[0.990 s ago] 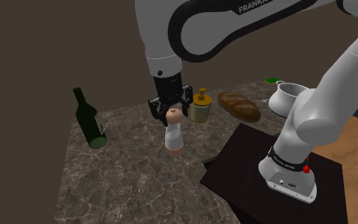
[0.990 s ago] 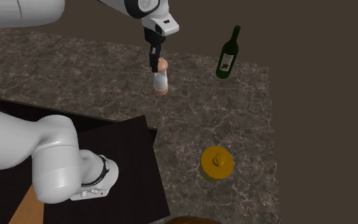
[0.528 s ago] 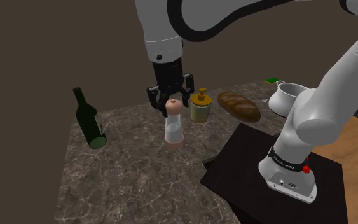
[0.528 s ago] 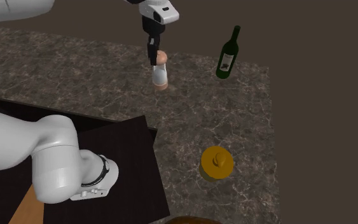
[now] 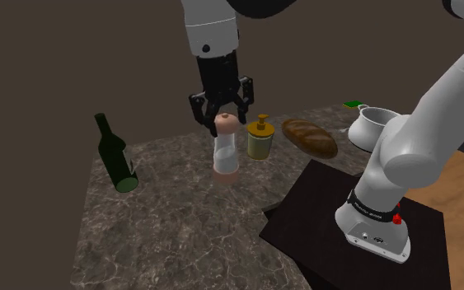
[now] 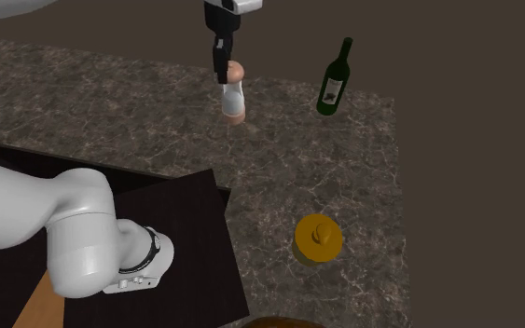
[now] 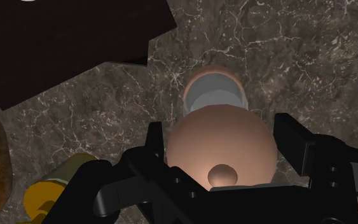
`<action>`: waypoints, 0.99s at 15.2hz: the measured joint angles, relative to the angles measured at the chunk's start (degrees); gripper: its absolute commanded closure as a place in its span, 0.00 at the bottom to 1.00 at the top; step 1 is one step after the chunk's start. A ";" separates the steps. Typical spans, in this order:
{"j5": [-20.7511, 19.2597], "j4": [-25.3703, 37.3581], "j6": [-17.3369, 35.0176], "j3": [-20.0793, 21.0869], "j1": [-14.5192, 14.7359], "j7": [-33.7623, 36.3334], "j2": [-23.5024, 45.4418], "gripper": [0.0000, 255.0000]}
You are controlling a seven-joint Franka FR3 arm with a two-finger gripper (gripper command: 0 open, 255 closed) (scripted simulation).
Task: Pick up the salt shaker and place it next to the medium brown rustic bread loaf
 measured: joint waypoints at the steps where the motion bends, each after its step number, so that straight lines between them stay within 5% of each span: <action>1: -0.06 0.83 -0.75 -0.03 -0.03 0.01 0.08 1.00; 7: -0.16 3.61 -4.67 -1.43 -0.69 -1.70 -1.08 1.00; 15: -1.60 -3.89 -4.08 -9.53 -4.07 -13.63 -7.89 1.00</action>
